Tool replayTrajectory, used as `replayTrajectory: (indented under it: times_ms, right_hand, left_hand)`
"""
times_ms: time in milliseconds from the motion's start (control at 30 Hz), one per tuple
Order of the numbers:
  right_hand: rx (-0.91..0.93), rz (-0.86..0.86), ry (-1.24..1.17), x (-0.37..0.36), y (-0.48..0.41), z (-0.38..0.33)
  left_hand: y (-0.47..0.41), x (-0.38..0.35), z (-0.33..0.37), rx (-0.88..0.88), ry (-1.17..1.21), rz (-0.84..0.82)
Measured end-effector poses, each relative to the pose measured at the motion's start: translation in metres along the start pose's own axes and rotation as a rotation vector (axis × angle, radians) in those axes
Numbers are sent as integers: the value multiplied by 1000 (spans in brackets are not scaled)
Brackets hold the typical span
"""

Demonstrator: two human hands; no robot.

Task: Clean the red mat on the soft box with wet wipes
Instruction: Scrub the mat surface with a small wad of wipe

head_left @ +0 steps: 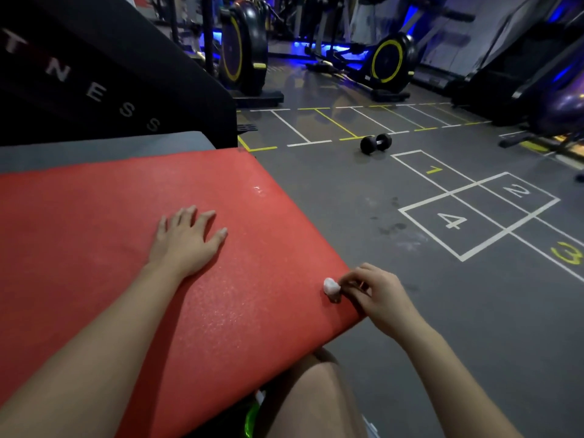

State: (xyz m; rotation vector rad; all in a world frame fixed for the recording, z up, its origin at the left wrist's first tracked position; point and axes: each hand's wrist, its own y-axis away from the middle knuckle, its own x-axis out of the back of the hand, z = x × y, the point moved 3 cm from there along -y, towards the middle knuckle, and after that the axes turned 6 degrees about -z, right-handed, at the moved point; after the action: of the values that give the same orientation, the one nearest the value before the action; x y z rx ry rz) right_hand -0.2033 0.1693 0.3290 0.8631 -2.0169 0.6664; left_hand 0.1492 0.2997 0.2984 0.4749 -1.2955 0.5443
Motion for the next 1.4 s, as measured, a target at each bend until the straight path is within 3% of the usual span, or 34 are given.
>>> replayTrajectory:
  times_ms: [200,433,500,600,767,933,1200,1400]
  right_hand:
    - [12,57,24,-27,-94,-10]
    - [90,-136,9,-17,-113,-6]
    - [109,-121,19,-20,-119,-3]
    - [144,-48,29,-35,-148,-12]
    - [146,-50,-12,-48,-192,-26]
    - [223,-91,-22,-41,-171,-14]
    - [215,-13,-22,-67,-244,-39]
    - [270,-149,82,-61,-255,-37]
  left_hand:
    - [-2,-5,-1,8,8,7]
    - [-6,3,0,-22,-56,-101]
    - [-15,8,-1,-49,-127,-114]
    - [-21,13,-1,-105,-248,-70]
    - [-20,11,-2,-114,-174,2]
    - [-24,5,-5,-144,-104,54]
    - [-27,3,-3,-110,-117,-70]
    - [-40,23,-14,-173,-133,-148]
